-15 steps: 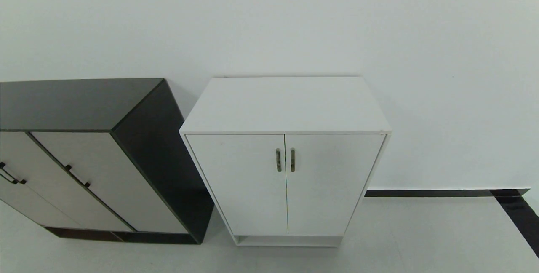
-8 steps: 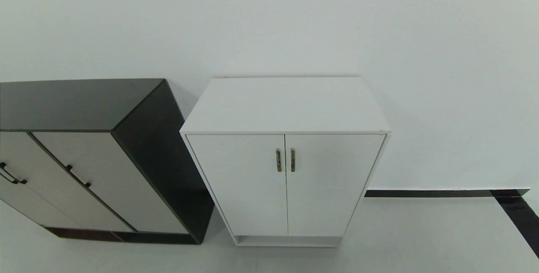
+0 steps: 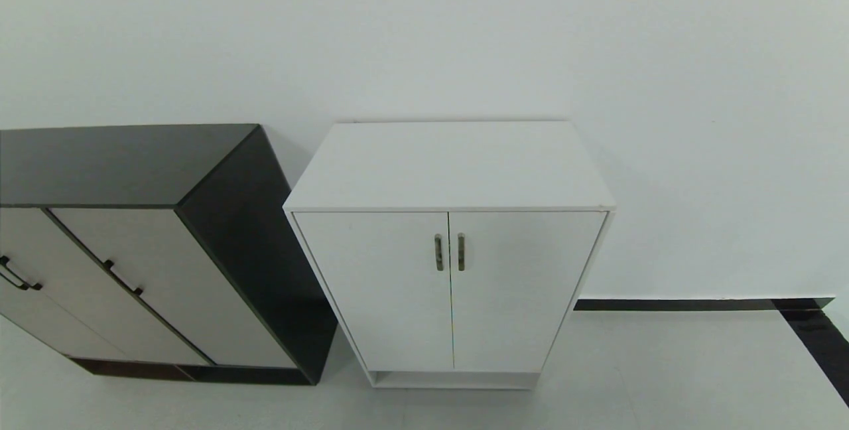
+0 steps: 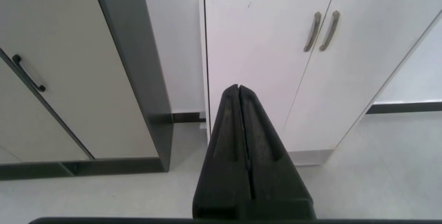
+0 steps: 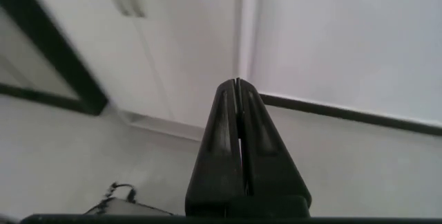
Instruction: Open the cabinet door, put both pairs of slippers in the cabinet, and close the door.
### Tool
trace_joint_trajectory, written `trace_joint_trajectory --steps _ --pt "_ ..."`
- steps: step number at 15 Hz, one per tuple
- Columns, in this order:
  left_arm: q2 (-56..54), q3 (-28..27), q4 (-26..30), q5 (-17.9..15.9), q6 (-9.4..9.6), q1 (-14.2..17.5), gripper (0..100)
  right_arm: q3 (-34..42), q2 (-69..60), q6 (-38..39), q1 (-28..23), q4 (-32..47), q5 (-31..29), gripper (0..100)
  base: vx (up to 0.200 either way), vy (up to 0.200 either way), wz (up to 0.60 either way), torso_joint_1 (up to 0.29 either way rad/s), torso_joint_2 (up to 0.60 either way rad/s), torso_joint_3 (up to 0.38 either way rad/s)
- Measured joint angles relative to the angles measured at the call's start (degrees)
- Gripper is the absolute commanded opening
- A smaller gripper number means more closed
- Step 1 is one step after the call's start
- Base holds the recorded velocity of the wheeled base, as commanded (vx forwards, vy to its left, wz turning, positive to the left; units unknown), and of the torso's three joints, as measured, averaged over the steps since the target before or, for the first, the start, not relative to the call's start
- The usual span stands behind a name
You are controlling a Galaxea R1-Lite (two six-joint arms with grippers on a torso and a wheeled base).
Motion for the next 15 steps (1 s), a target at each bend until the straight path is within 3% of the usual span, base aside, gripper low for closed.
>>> trace_joint_trajectory --steps 4,15 --pt "0.0 0.0 0.0 0.0 -0.02 0.0 0 -0.1 -3.4 0.0 -5.9 0.0 -0.1 0 0.0 0.0 0.0 0.0 0.0 0.0" --pt "0.0 0.0 0.0 0.1 0.06 0.0 0 0.0 -5.7 1.1 -6.7 0.0 -1.1 0 0.0 0.0 0.0 0.0 0.0 0.0"
